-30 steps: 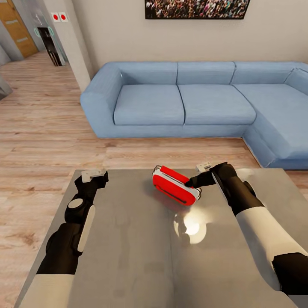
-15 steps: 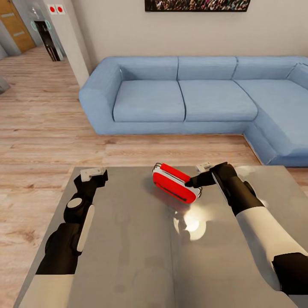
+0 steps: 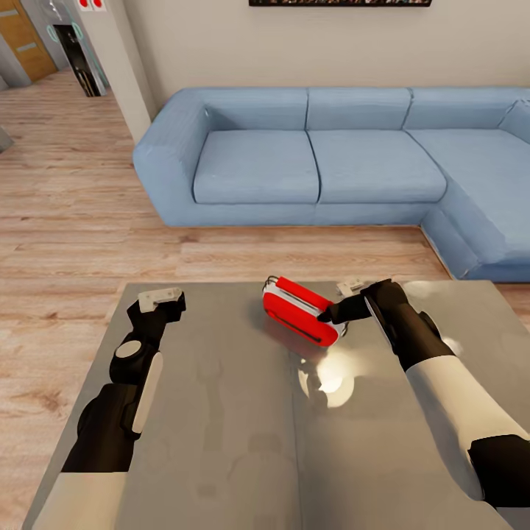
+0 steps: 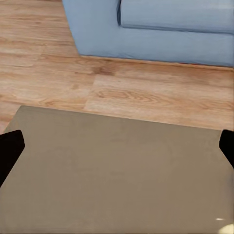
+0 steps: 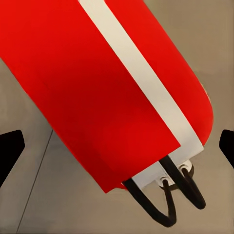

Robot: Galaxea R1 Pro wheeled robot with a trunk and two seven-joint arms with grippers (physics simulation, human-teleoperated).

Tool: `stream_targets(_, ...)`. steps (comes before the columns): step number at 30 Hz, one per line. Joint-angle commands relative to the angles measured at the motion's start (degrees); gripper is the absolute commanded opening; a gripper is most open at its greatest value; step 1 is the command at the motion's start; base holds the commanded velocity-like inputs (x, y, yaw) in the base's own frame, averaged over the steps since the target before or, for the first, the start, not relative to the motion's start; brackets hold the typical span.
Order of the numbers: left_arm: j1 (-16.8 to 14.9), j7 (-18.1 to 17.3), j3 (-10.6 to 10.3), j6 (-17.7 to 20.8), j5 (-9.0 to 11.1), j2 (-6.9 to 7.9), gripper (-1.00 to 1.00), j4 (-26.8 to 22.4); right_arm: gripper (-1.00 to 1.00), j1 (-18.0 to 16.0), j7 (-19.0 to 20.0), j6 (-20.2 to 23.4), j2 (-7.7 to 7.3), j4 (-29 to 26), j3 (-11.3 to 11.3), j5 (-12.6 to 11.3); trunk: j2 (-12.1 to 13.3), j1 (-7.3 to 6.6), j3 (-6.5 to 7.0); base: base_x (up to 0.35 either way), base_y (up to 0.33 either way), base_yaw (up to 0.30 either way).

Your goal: Turn on the radio receiver that's on the table in the living room.

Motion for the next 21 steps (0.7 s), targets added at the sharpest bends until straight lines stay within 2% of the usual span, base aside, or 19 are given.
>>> stream_targets(1,0.0,-0.01,0.0,0.0,0.0,0.0,1.0,0.0,1.0,0.0,0.02,0.0,0.0,0.0,0.0,0.0,0.0,0.0,-0.09,0.0,0.0,0.0)
stream_targets(13,0.0,-0.02,-0.04,-0.04,0.0,0.0,1.0,0.08,1.0,0.0,0.06,0.0,0.0,0.0,0.0,0.0,0.0,0.0,-1.18,0.0,0.0,0.0)
stream_targets(21,0.0,-0.01,-0.04,-0.04,0.0,0.0,1.0,0.22,1.0,0.0,0.03,-0.04,0.0,0.0,0.0,0.0,0.0,0.0,-1.36,0.0,0.0,0.0)
